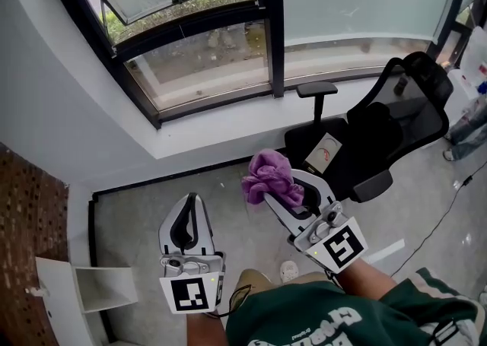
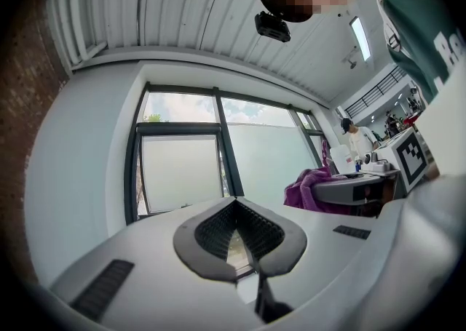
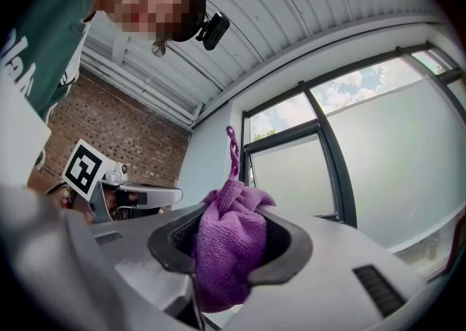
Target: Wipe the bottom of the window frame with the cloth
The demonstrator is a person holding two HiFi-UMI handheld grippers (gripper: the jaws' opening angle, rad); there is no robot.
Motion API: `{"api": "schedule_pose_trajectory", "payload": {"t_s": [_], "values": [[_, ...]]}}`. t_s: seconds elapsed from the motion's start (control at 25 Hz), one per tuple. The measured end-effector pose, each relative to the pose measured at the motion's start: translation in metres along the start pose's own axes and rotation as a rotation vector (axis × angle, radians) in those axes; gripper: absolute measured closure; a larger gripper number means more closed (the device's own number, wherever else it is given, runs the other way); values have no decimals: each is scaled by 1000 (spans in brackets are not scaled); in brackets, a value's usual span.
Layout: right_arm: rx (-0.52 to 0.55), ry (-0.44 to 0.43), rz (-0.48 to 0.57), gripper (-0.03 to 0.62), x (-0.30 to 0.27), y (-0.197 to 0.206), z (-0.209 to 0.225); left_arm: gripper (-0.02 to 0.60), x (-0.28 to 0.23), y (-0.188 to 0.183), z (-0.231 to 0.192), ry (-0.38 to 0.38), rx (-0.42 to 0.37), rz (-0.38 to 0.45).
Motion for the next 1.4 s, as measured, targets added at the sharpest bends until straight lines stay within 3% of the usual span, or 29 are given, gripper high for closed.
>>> {"api": "schedule_pose_trajectory", "payload": {"t_s": [0.36,0.76,1.04,1.4], "values": [[20,-14,37,444,-34,27,19,575,-26,19,-37,-38,-54,32],[14,-5,21,444,-201,78,83,575,-175,76,-148,16,-32,31],[-14,2,-56,444,-315,115,114,575,-273,103,-238,32,-44,40],[-7,38,-77,444,-423,136,145,575,-366,126,-332,30,-51,56]]}}
Point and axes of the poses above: the fingertips, and each gripper's own axes: x backward along the fingers, z to its right, y out of its underside, the point moved 8 cm from there along x, backward along the fingers, and after that the axes turned 9 degrees about -y, right-handed, at the moved point
